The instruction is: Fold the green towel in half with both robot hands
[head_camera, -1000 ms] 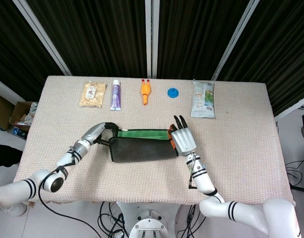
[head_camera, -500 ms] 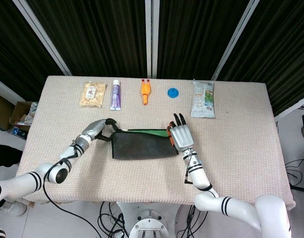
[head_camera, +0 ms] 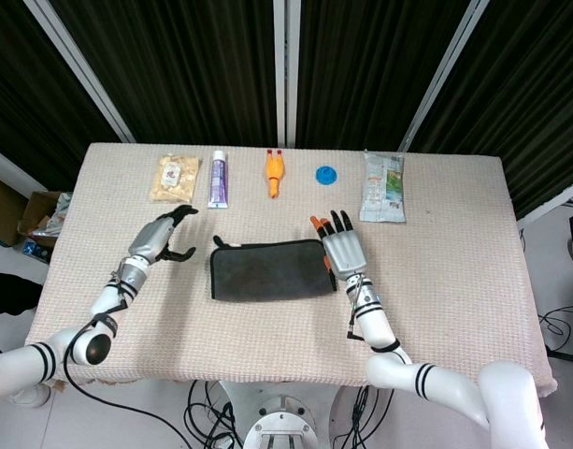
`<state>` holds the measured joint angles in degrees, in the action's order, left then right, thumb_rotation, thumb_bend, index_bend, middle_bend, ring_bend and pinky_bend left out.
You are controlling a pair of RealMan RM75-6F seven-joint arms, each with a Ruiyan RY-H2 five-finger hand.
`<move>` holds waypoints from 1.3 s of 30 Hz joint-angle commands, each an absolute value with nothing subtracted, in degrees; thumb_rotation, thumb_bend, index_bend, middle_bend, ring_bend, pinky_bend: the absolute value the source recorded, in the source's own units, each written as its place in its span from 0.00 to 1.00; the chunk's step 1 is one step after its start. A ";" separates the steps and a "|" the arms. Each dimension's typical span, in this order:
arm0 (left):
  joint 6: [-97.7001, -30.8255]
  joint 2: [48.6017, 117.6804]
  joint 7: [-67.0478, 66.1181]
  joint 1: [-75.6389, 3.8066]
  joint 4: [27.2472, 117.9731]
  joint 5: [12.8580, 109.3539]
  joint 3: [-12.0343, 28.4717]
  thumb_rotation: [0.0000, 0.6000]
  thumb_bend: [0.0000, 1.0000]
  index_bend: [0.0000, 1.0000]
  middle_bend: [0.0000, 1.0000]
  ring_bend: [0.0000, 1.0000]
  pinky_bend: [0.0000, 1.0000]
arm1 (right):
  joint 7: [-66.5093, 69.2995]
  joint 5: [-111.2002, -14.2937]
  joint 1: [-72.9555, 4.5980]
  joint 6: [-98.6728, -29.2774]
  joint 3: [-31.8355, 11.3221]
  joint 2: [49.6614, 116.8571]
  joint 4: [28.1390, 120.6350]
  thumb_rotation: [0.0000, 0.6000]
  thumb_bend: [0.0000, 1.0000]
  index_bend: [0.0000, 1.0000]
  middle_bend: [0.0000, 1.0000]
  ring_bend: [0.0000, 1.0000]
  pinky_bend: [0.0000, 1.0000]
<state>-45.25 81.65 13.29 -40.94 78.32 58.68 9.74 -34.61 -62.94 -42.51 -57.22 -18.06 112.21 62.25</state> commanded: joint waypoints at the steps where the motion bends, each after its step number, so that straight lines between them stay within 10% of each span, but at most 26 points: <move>1: -48.17 78.35 13.06 -38.16 81.99 60.92 8.86 1.00 0.32 0.13 0.05 0.11 0.11 | -31.65 -65.55 -42.18 -57.14 -17.05 108.94 65.22 1.00 0.18 0.02 0.10 0.00 0.00; 11: -61.03 72.85 10.22 -29.89 91.20 69.72 4.83 1.00 0.31 0.13 0.05 0.11 0.11 | -15.22 -89.27 -42.02 -57.48 -3.29 92.39 67.47 1.00 0.18 0.37 0.13 0.00 0.00; 39: -63.54 70.44 21.09 -23.13 92.03 75.64 3.49 1.00 0.30 0.14 0.05 0.11 0.11 | 7.44 -100.86 -43.53 -71.13 3.62 112.75 25.67 1.00 0.13 0.34 0.13 0.00 0.00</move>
<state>-63.69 70.56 20.82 -23.20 92.00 75.49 3.42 6.76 -100.60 -43.48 -70.79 3.21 112.04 26.70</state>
